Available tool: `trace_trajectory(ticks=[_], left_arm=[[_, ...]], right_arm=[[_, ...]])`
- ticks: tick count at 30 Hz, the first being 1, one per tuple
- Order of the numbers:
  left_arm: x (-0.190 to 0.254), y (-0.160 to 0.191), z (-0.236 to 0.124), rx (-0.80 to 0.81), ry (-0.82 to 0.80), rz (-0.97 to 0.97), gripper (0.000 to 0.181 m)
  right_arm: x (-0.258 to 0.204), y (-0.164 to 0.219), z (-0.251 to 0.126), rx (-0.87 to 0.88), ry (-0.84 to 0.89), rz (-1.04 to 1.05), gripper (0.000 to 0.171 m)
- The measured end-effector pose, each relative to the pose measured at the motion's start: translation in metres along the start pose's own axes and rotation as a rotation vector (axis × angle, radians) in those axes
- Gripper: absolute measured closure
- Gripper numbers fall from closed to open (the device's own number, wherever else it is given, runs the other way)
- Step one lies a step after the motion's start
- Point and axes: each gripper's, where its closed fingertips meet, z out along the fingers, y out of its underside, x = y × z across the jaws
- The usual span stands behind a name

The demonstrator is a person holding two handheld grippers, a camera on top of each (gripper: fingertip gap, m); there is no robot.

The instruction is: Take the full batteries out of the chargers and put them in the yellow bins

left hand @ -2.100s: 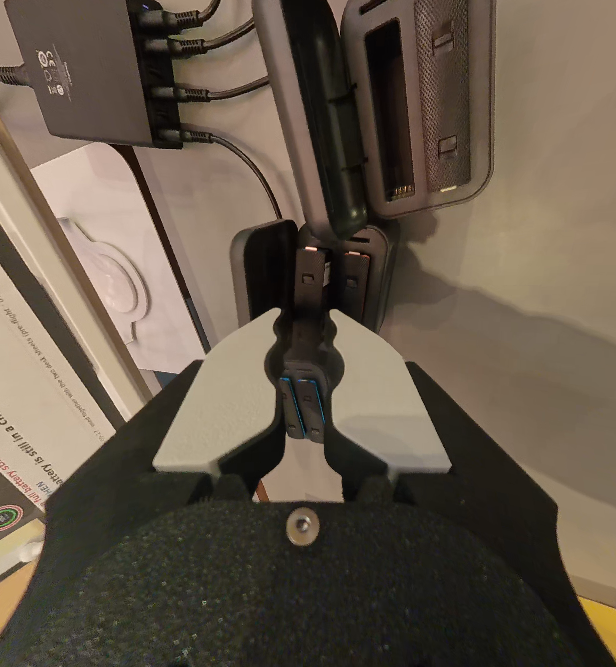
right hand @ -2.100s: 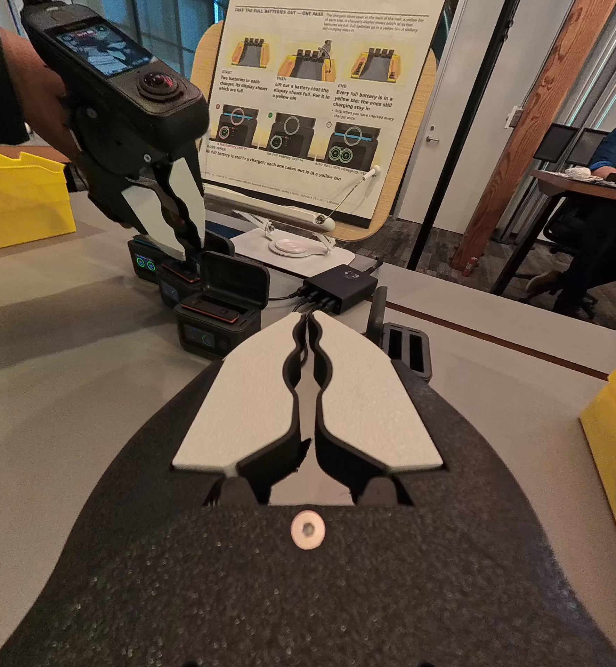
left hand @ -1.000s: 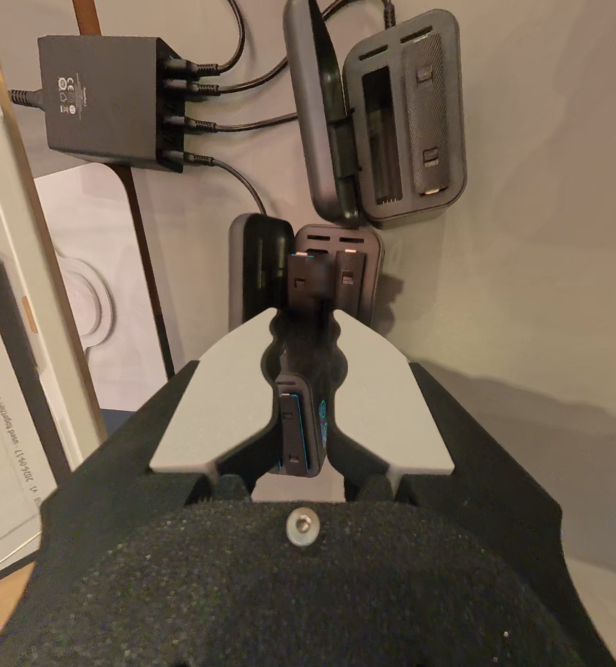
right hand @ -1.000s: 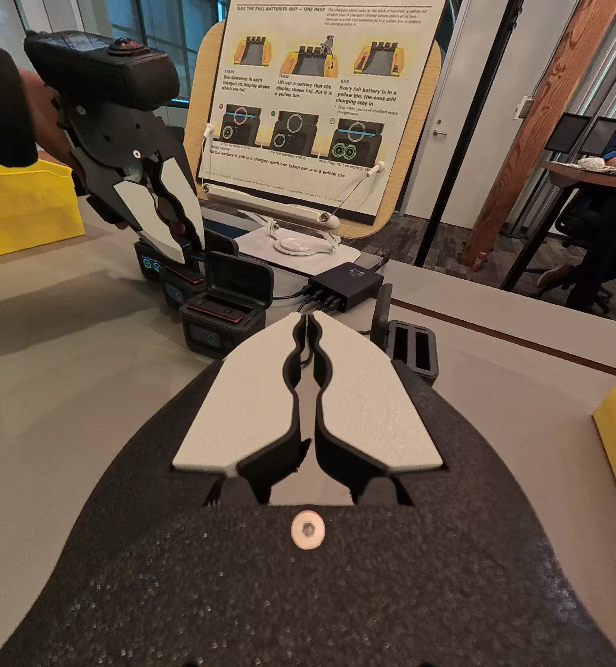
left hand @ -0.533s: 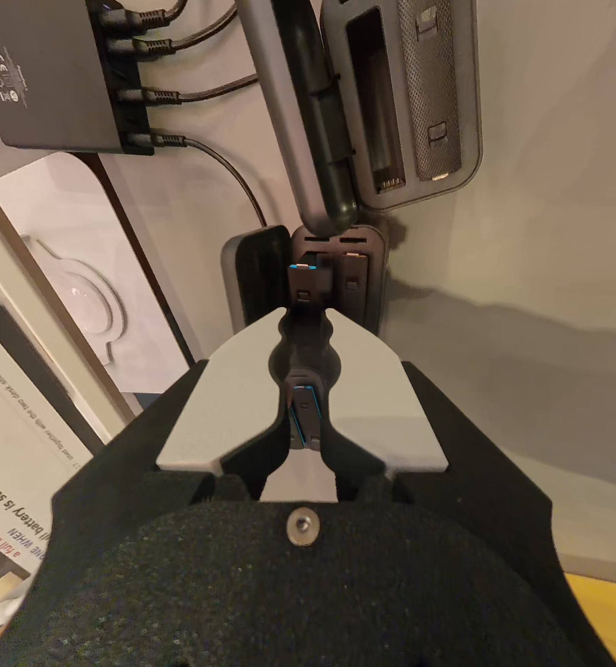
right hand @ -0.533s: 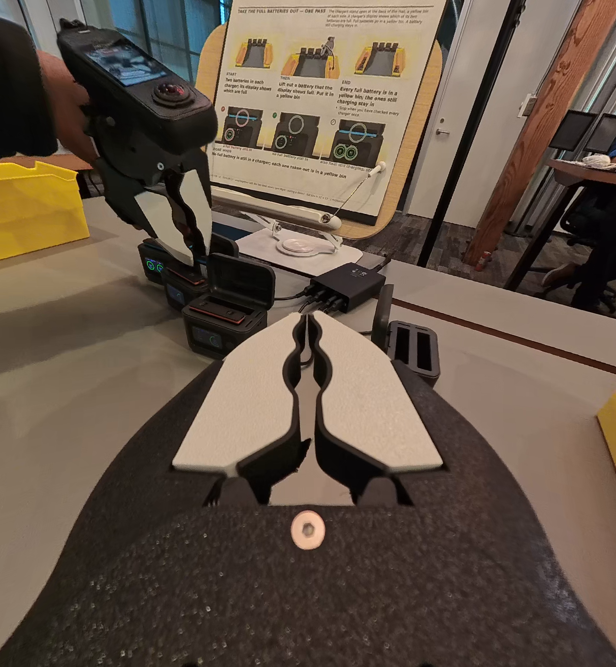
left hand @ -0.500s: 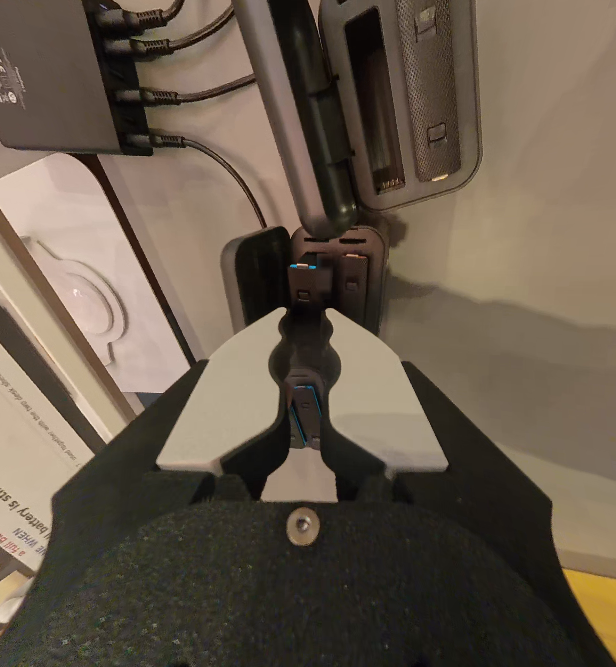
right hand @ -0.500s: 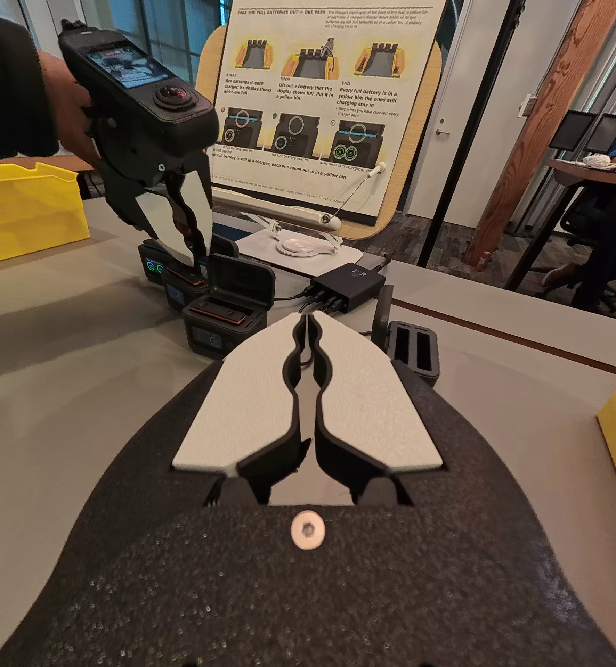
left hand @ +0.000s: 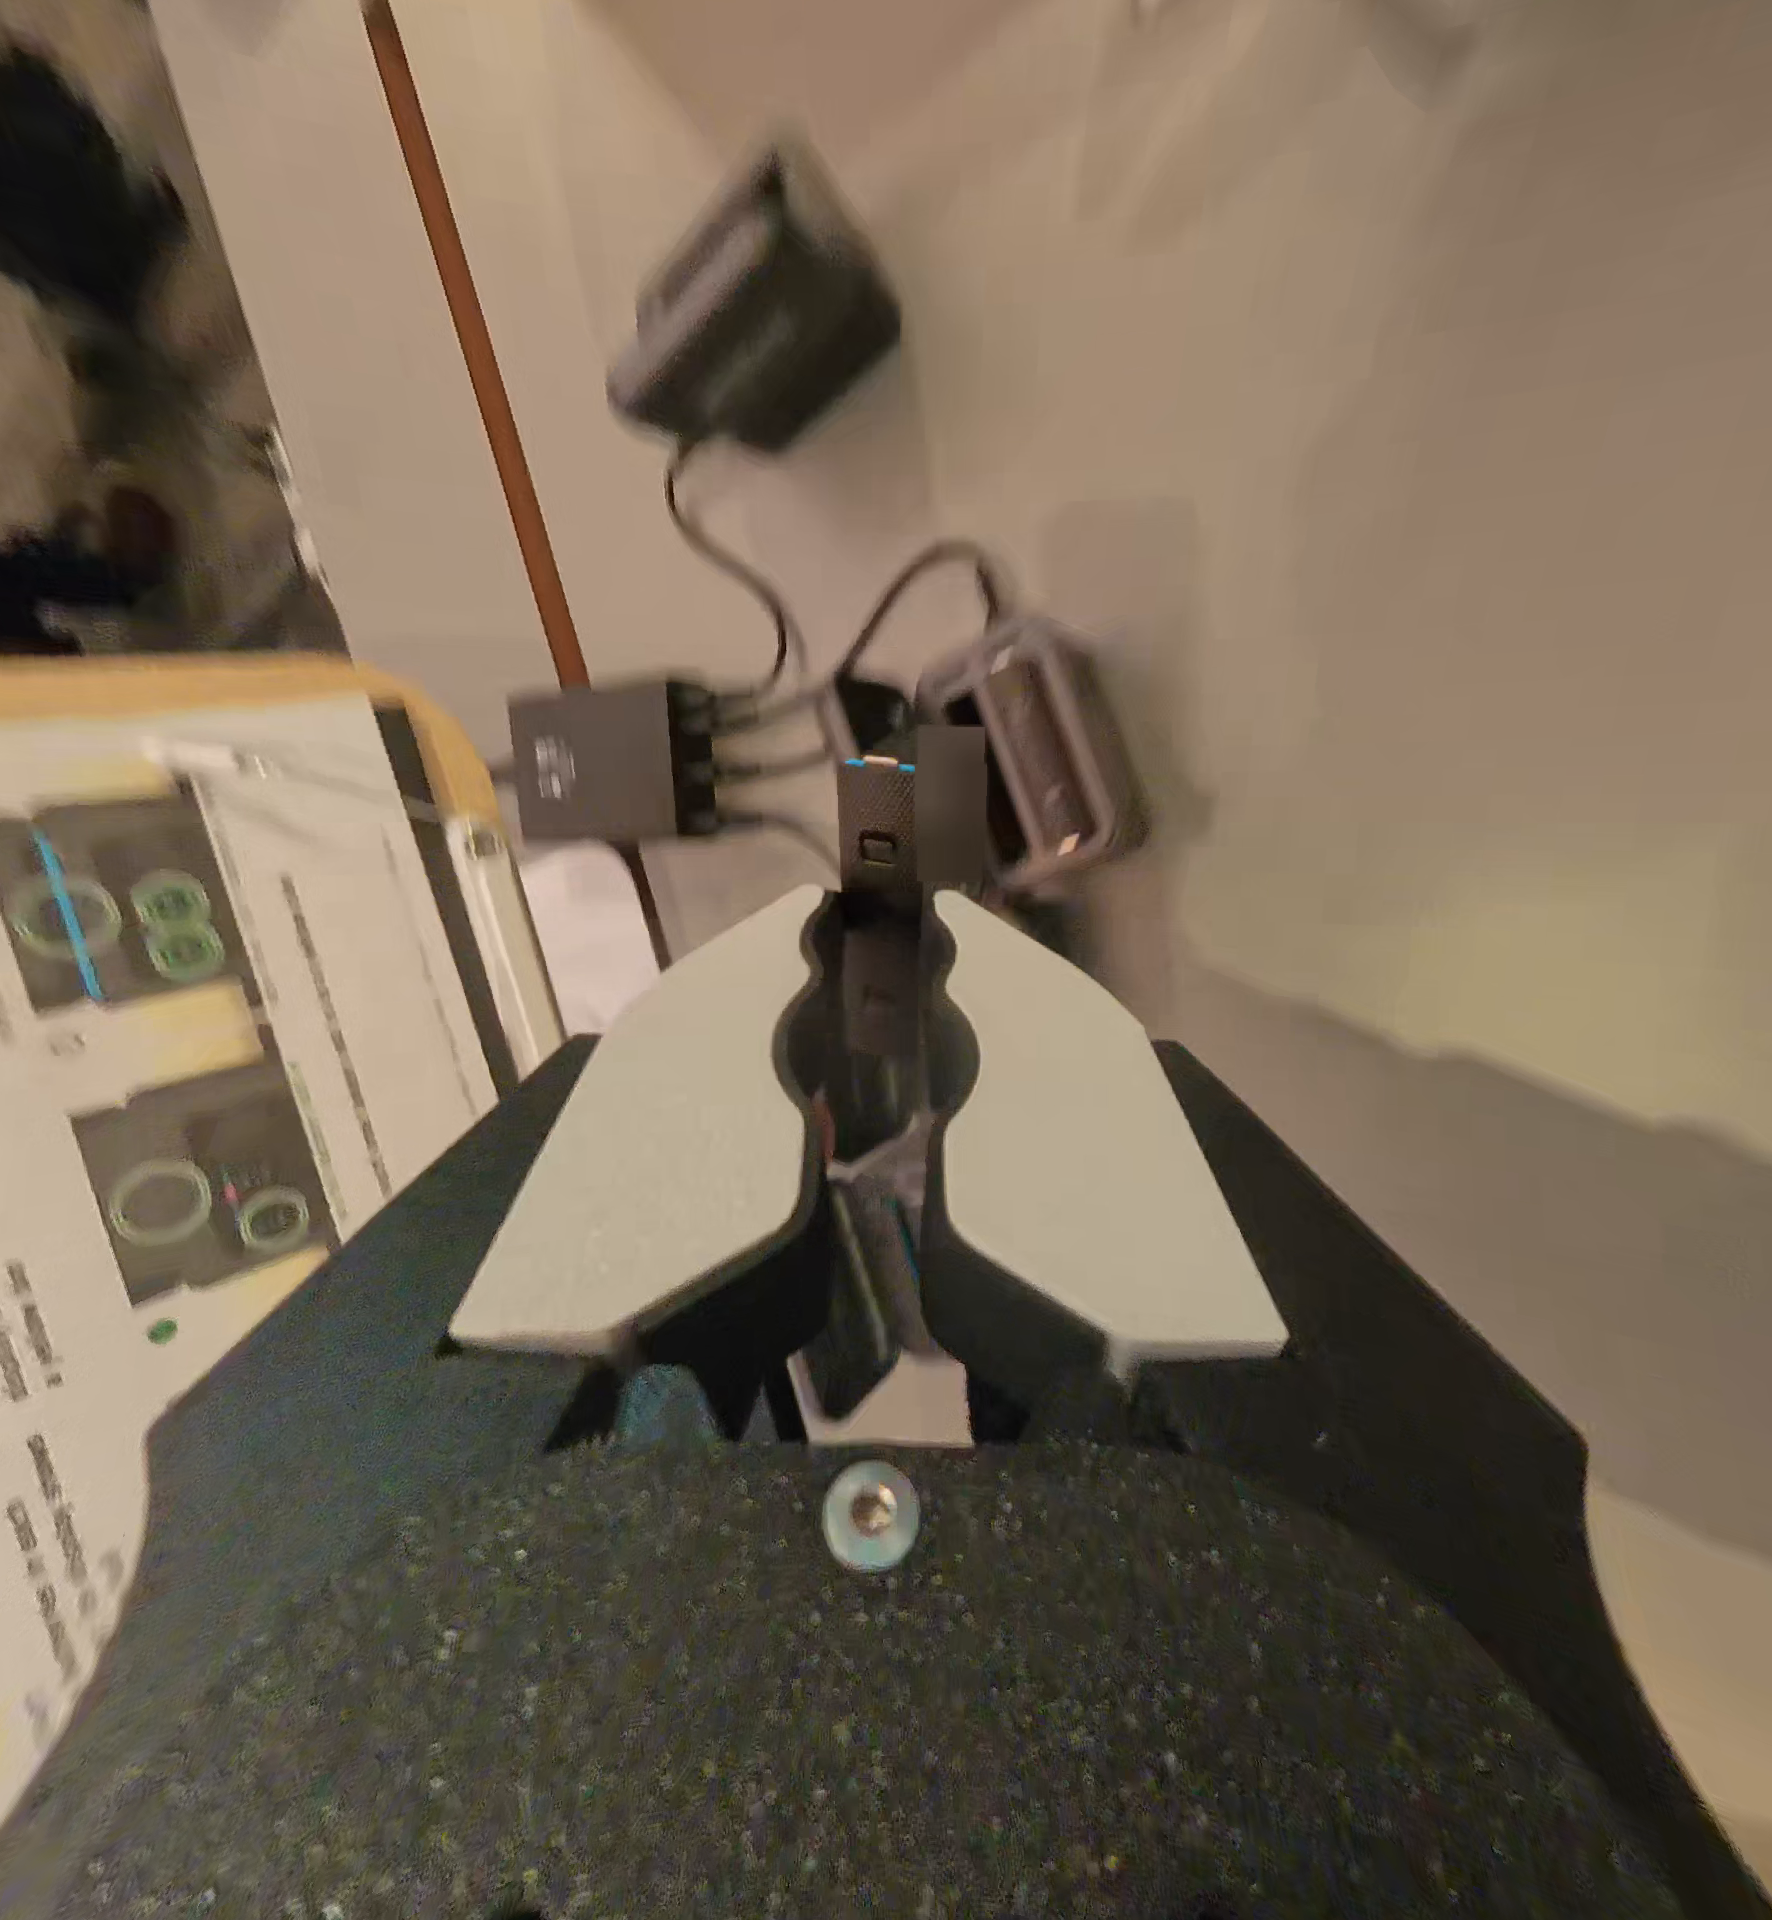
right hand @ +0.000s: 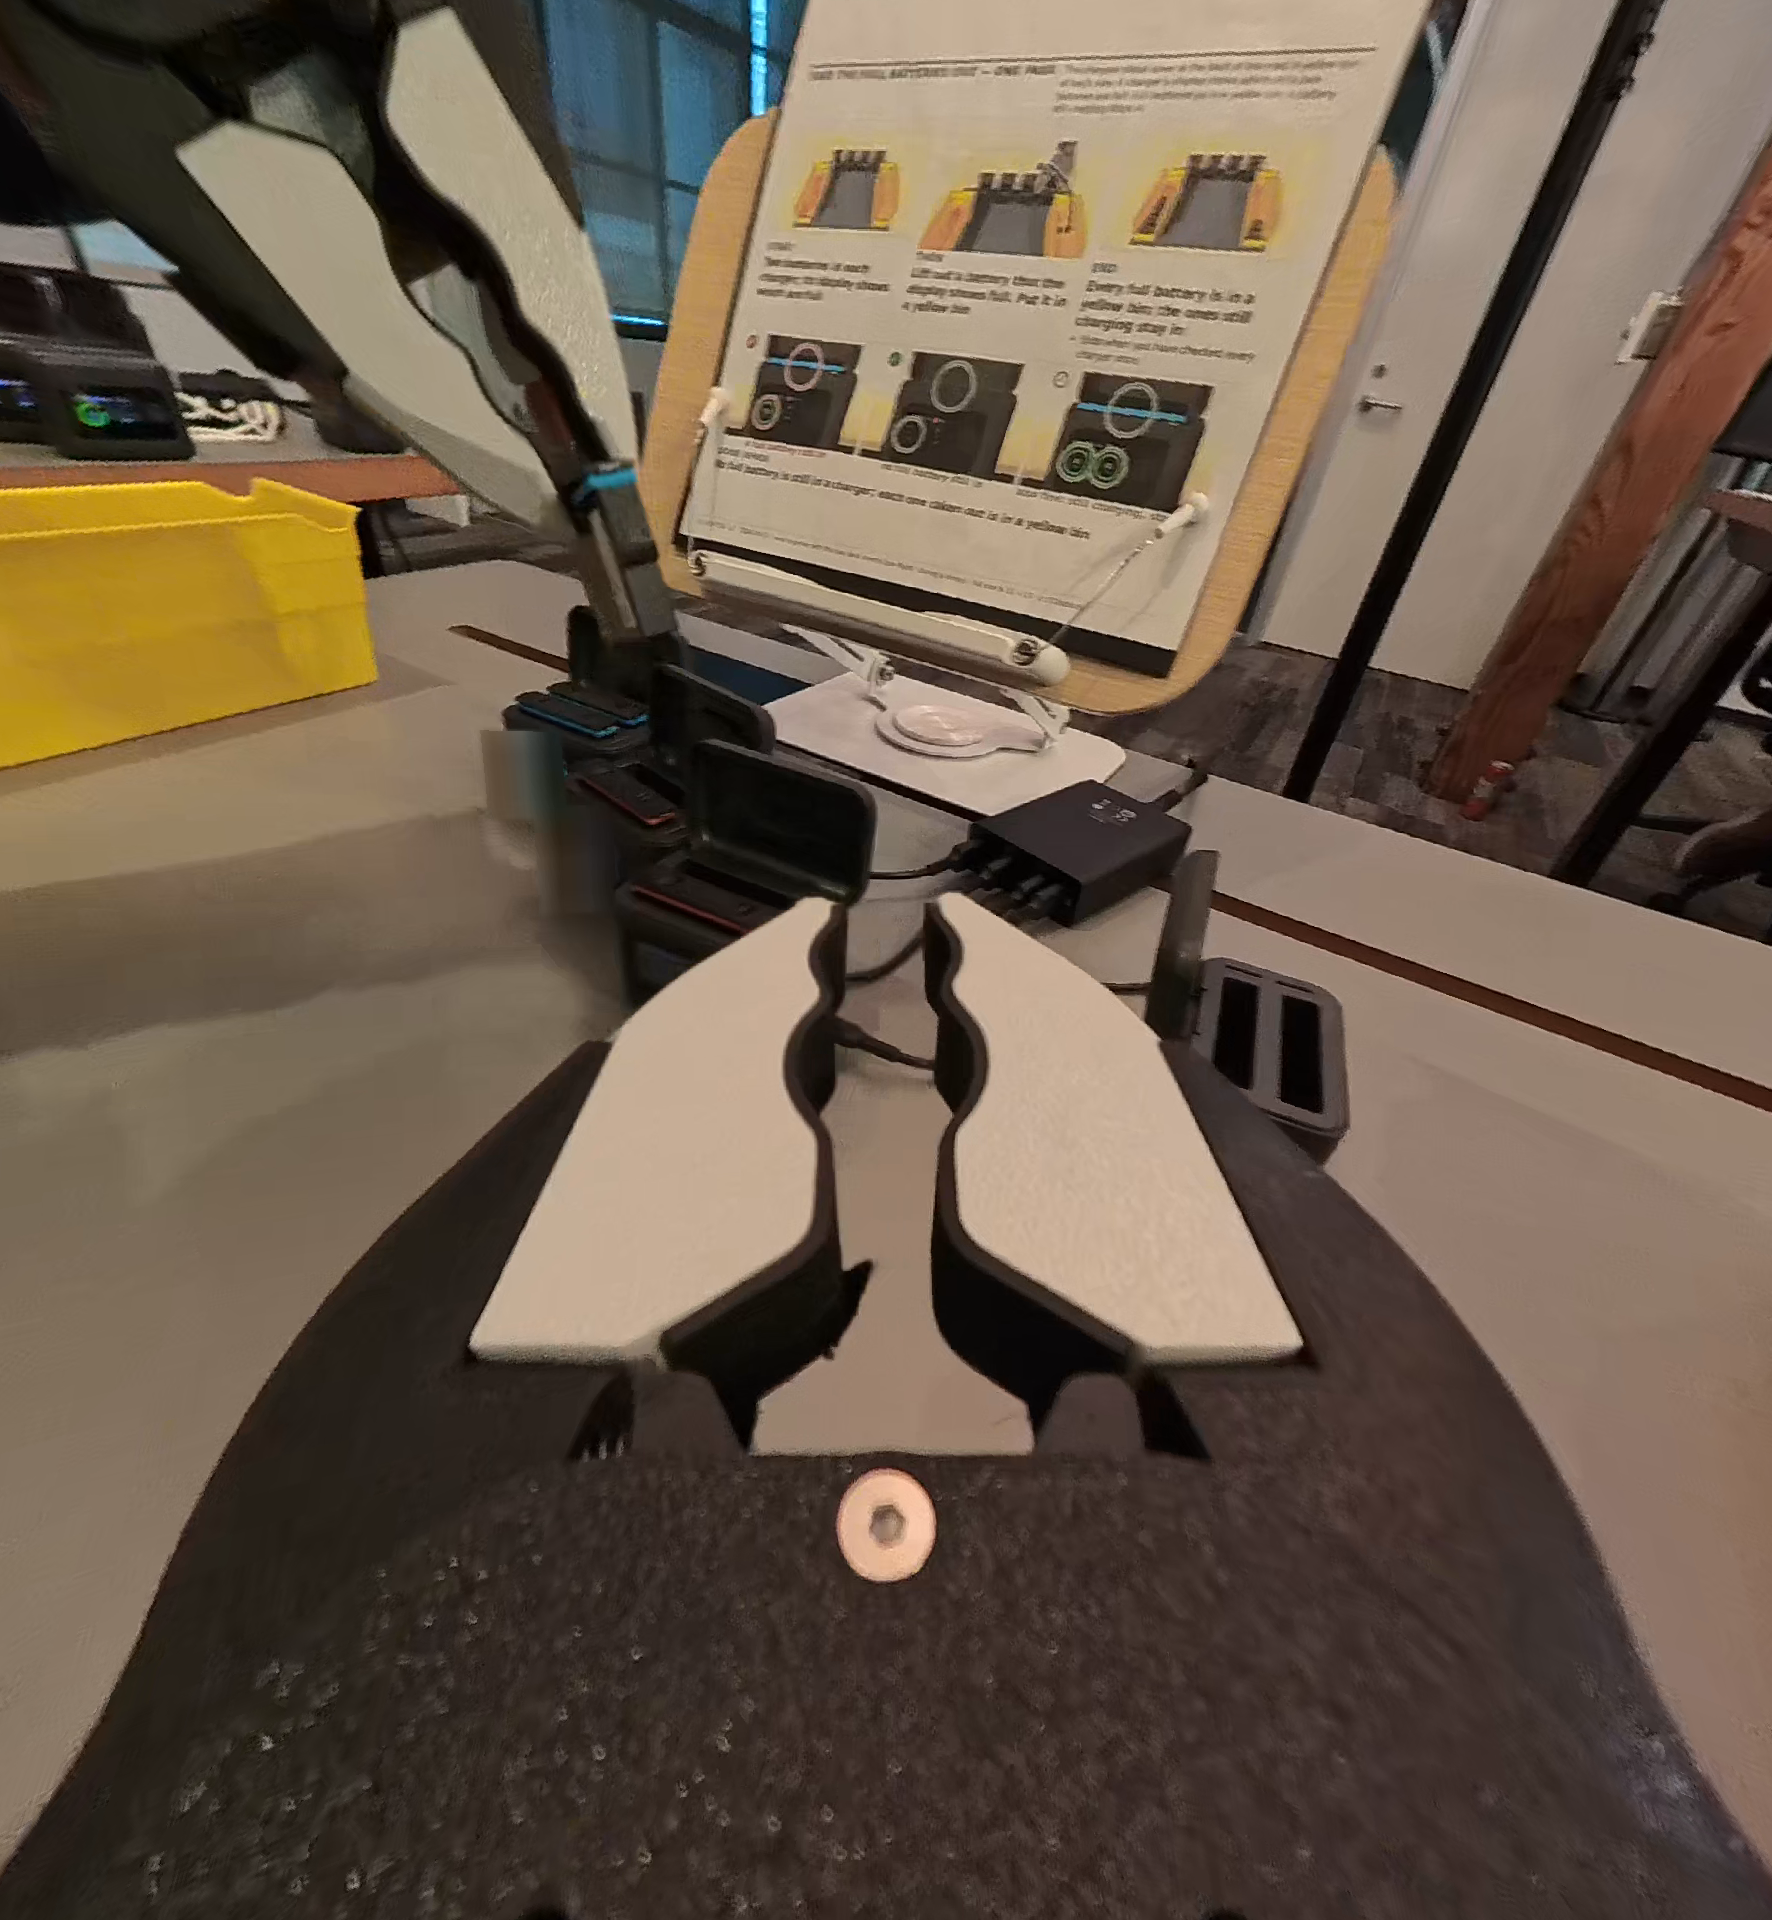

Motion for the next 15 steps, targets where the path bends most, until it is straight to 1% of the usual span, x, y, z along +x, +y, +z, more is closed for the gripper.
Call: trace_trajectory(ticks=[2,5,10,11,12,13,14,15], left_arm=[[0.014,-0.028,-0.005,0.118,0.005,0.03,0.167],[0.04,-0.061,-0.004,0.248,0.037,0.066,0.167],[0.068,-0.091,0.005,0.363,0.081,0.097,0.167],[0.07,-0.094,0.007,0.37,0.086,0.097,0.167],[0.073,-0.096,0.01,0.376,0.093,0.095,0.167],[0.076,-0.098,0.013,0.385,0.104,0.09,0.167],[0.077,-0.099,0.014,0.394,0.111,0.078,0.167],[0.076,-0.1,0.015,0.407,0.1,0.061,0.166]], right_arm=[[-0.01,-0.001,0.001,0.005,-0.043,-0.024,0.151],[-0.029,-0.005,0.001,0.035,-0.126,-0.075,0.143],[-0.065,-0.011,-0.005,0.097,-0.27,-0.186,0.135],[-0.072,-0.012,-0.006,0.107,-0.292,-0.202,0.135],[-0.077,-0.013,-0.008,0.119,-0.313,-0.212,0.141],[-0.079,-0.014,-0.009,0.132,-0.315,-0.222,0.154],[-0.077,-0.016,-0.01,0.14,-0.291,-0.238,0.16],[-0.073,-0.018,-0.011,0.145,-0.268,-0.253,0.161]])
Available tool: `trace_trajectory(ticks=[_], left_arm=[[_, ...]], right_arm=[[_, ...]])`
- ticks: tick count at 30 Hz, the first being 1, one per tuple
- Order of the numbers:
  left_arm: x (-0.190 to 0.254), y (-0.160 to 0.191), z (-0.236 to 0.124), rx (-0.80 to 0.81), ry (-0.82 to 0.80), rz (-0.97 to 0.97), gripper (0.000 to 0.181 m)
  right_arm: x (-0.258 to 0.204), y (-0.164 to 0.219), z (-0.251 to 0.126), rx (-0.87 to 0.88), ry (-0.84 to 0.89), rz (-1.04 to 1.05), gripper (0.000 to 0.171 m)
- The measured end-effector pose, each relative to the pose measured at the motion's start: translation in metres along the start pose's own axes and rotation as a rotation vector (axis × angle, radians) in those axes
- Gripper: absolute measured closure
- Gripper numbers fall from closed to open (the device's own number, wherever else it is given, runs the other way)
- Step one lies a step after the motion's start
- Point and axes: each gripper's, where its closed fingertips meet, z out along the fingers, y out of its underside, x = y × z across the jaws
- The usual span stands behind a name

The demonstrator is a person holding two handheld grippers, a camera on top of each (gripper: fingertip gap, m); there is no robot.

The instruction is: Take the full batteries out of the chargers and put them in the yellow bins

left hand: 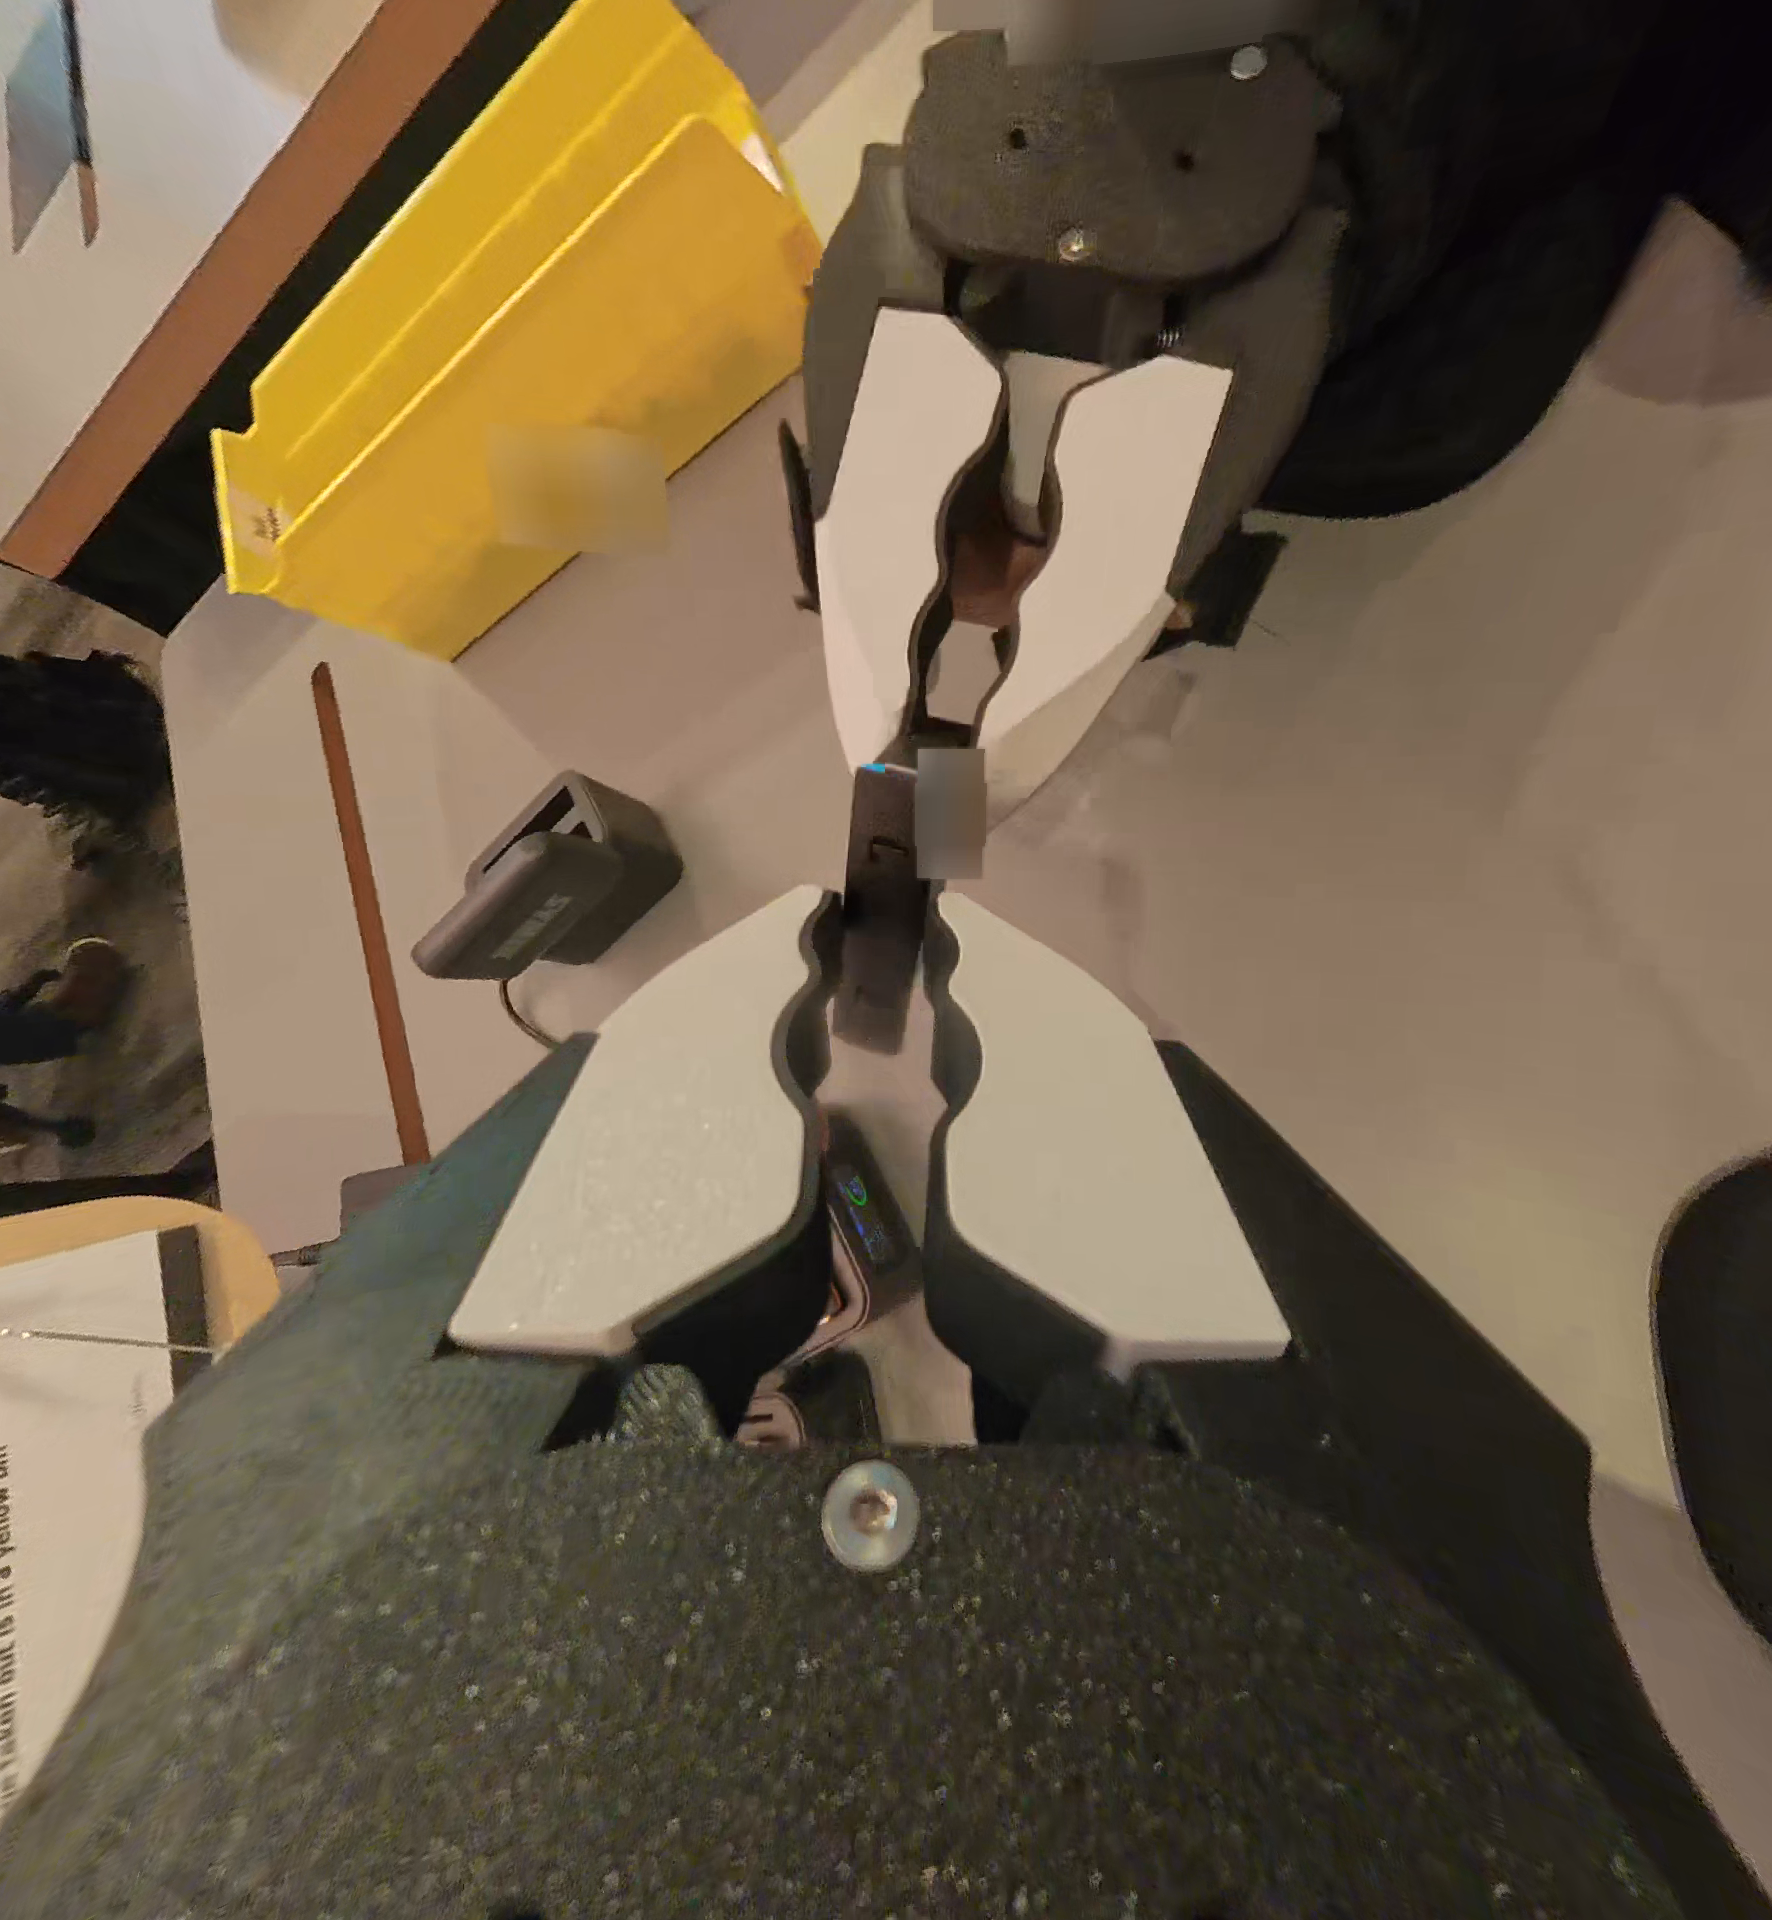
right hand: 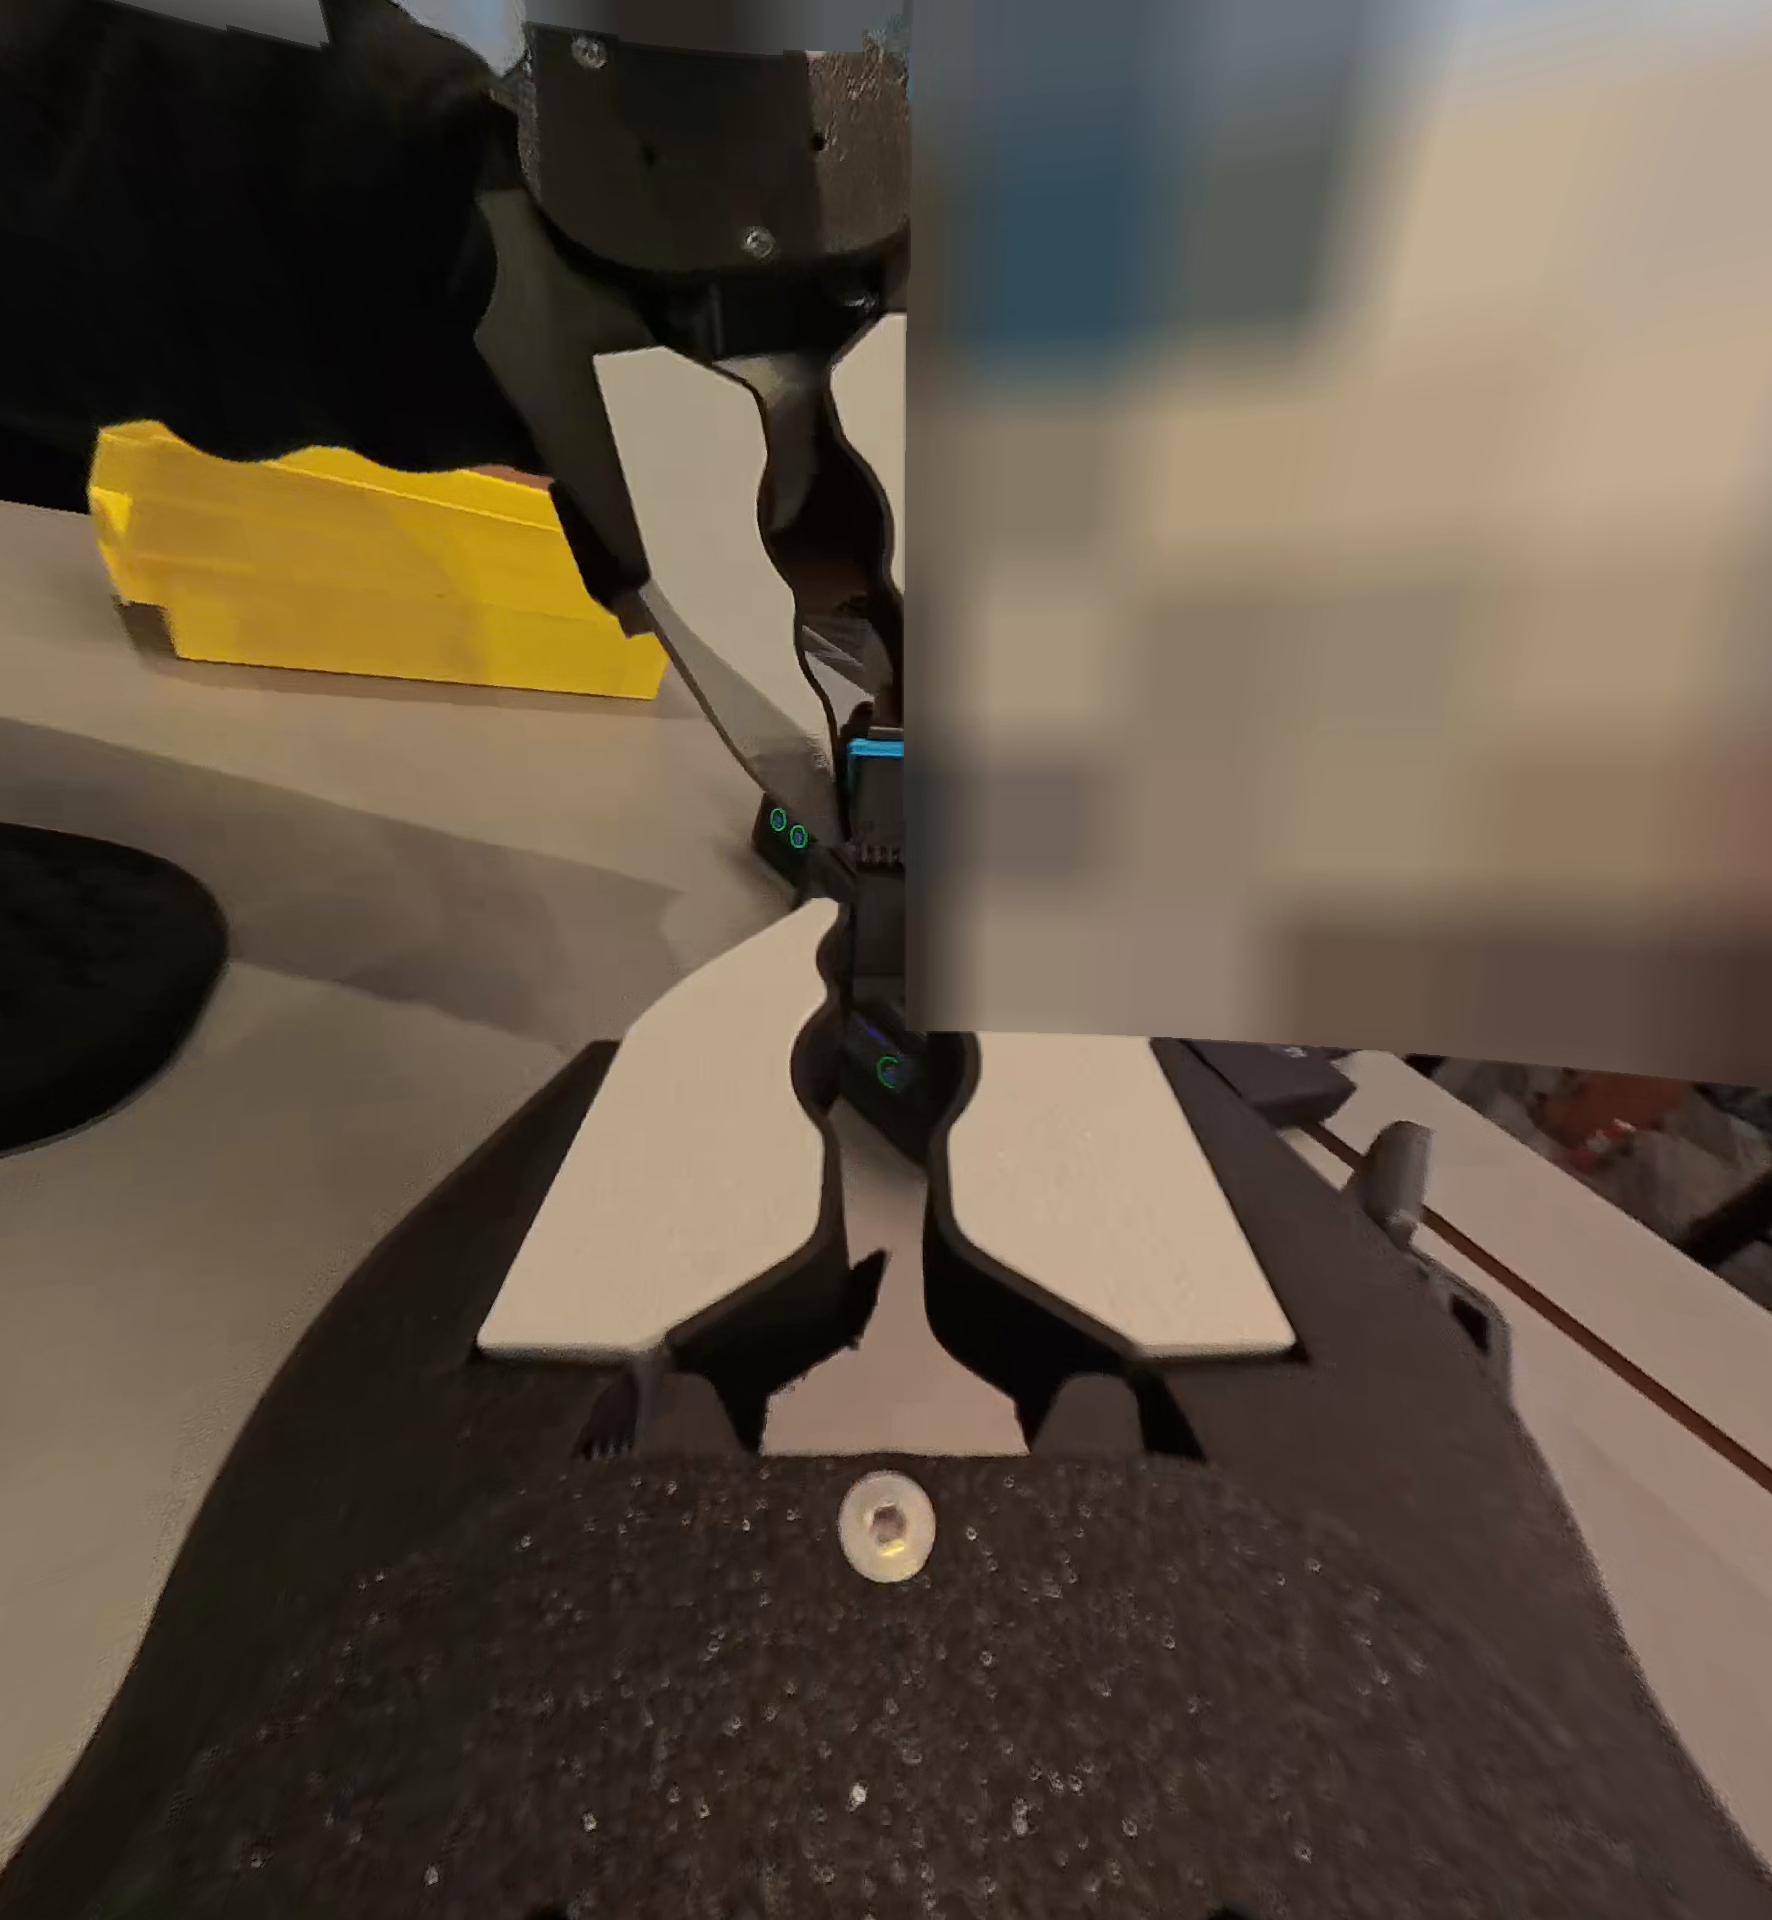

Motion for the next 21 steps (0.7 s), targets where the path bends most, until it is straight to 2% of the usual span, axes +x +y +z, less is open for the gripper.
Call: trace_trajectory(ticks=[2,3,5,9,15,17,21], left_arm=[[-0.005,-0.003,-0.001,0.049,-0.012,-0.077,0.165],[-0.007,-0.001,-0.003,0.058,-0.004,-0.131,0.158],[-0.013,0.003,-0.007,0.079,0.004,-0.252,0.143],[-0.022,0.012,-0.008,0.149,0.008,-0.579,0.131],[-0.033,0.021,-0.009,0.382,0.076,-1.201,0.144],[-0.03,0.025,-0.006,0.408,0.09,-1.316,0.148],[-0.017,0.016,0.002,0.469,0.145,-1.421,0.145]], right_arm=[[0.006,-0.003,-0.003,-0.002,0.033,-0.025,0.161],[0.01,-0.003,-0.004,-0.011,0.064,-0.06,0.161],[0.015,-0.001,-0.005,-0.034,0.122,-0.161,0.161],[0.022,0.002,-0.005,-0.096,0.243,-0.418,0.161],[0.023,0.008,-0.003,-0.189,0.354,-0.787,0.161],[0.022,0.009,-0.002,-0.205,0.376,-0.878,0.161],[0.016,0.011,0.001,-0.217,0.379,-1.01,0.161]])
